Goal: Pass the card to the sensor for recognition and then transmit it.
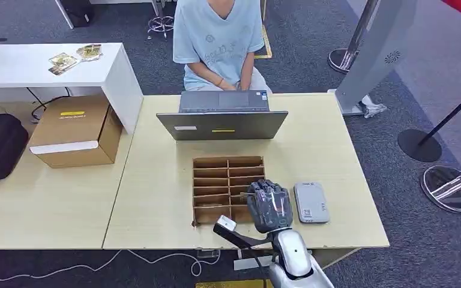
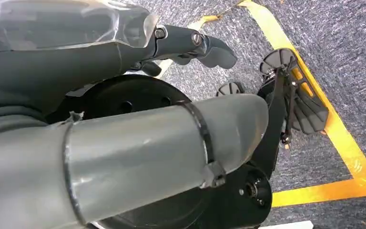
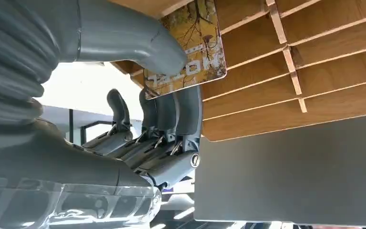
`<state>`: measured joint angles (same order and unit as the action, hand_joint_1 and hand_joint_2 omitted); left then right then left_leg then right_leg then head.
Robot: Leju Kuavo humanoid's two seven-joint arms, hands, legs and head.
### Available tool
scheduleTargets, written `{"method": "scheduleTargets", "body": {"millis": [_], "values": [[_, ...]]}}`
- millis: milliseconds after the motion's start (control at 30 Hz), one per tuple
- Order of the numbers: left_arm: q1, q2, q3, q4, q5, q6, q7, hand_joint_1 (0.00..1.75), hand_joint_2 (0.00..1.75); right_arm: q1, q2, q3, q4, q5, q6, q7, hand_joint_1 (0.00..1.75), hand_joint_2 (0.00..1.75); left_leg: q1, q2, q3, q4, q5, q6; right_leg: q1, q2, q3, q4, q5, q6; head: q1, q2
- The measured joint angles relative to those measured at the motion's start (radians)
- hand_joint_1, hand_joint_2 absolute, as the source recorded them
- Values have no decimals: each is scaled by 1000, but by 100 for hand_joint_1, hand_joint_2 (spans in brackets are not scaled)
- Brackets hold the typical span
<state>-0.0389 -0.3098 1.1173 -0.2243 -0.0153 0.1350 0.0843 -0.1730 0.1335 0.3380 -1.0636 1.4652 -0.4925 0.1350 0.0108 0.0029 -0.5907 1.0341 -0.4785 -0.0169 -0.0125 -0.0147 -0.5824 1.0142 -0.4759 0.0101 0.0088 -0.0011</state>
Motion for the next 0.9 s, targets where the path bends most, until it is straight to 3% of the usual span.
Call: {"method": "scheduleTargets", "body": {"millis": [167,333,400,433,600,733,900], "values": [[0,0,0,0,0,0,-1,0,0,0,0,0,-1,0,4,0,127,175,0,0,0,0,0,0,0,0,0,0,0,0,0,0],[0,0,0,0,-1,0,-3,0,0,1,0,-3,-14,-2,13,-2,112,175,0,0,1,0,0,0,0,0,0,0,0,0,0,0],[0,0,0,0,-2,0,-3,0,0,2,0,-6,-21,-4,15,-13,119,175,0,0,0,0,0,0,0,0,0,0,0,0,0,0],[0,0,0,0,-2,0,-3,0,0,4,0,-7,-24,-5,15,-16,131,175,0,0,0,0,0,0,0,0,0,0,0,0,0,0],[0,-2,0,0,-5,0,-13,0,0,27,0,-10,-85,-19,15,-48,145,175,0,0,0,0,0,0,0,0,0,0,0,0,0,0],[0,-4,0,0,-9,0,-16,0,0,45,0,-10,-139,-22,14,-56,166,175,0,0,0,0,0,0,0,0,0,0,0,0,0,0],[0,-5,0,0,-10,1,-16,0,0,60,0,-10,-193,-22,13,-59,171,175,0,0,0,0,0,0,0,0,0,0,0,0,0,0]]}}
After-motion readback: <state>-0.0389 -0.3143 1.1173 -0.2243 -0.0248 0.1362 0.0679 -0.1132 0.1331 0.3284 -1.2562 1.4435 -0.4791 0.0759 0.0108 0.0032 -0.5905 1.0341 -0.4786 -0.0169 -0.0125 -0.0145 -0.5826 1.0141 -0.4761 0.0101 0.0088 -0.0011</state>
